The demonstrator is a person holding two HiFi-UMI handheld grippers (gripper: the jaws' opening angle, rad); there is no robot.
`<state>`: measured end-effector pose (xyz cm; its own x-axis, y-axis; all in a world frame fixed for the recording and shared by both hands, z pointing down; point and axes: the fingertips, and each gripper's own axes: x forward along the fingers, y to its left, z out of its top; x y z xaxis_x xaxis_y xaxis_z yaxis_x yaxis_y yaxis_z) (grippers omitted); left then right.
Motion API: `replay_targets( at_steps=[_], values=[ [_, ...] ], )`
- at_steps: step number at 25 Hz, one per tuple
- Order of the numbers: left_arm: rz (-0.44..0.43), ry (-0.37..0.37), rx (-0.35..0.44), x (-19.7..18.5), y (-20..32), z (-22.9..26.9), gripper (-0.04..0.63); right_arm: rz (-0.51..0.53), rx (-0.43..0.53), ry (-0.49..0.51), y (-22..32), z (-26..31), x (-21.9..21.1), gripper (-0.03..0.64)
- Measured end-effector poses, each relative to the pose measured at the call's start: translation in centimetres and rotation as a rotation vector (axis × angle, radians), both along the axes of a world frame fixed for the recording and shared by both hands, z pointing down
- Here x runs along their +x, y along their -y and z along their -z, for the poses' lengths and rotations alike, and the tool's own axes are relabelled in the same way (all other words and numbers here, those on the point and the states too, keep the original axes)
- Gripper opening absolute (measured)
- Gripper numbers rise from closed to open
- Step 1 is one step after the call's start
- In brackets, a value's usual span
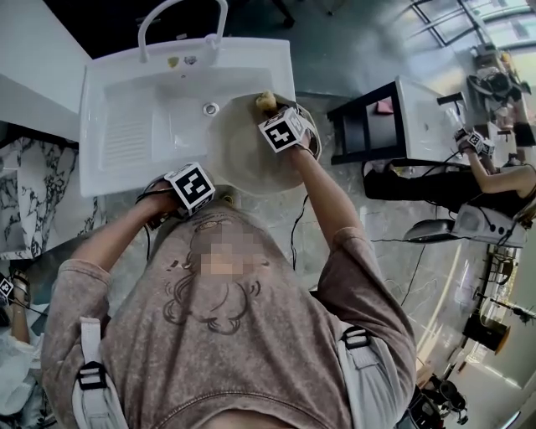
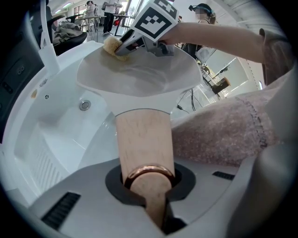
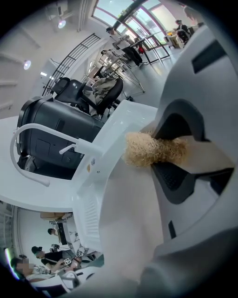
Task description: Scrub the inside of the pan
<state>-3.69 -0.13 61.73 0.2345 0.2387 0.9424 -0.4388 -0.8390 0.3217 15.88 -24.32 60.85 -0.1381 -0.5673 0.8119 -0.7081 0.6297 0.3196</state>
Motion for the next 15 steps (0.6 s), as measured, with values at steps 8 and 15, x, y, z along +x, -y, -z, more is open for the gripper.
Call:
replay_targets(
  at_steps=[8, 15],
  values=[
    [0.009, 0.002, -0.003, 0.0, -0.2, -0.1, 0.044, 0.049, -0.066, -0.129, -1.4, 1.0, 2.4, 0.158],
    [0.009, 0.002, -0.008, 0.0, -0.3, -0.2, 0.044, 0.07, -0.135, -0.15, -2.4, 1.1, 3.3, 0.157]
  ],
)
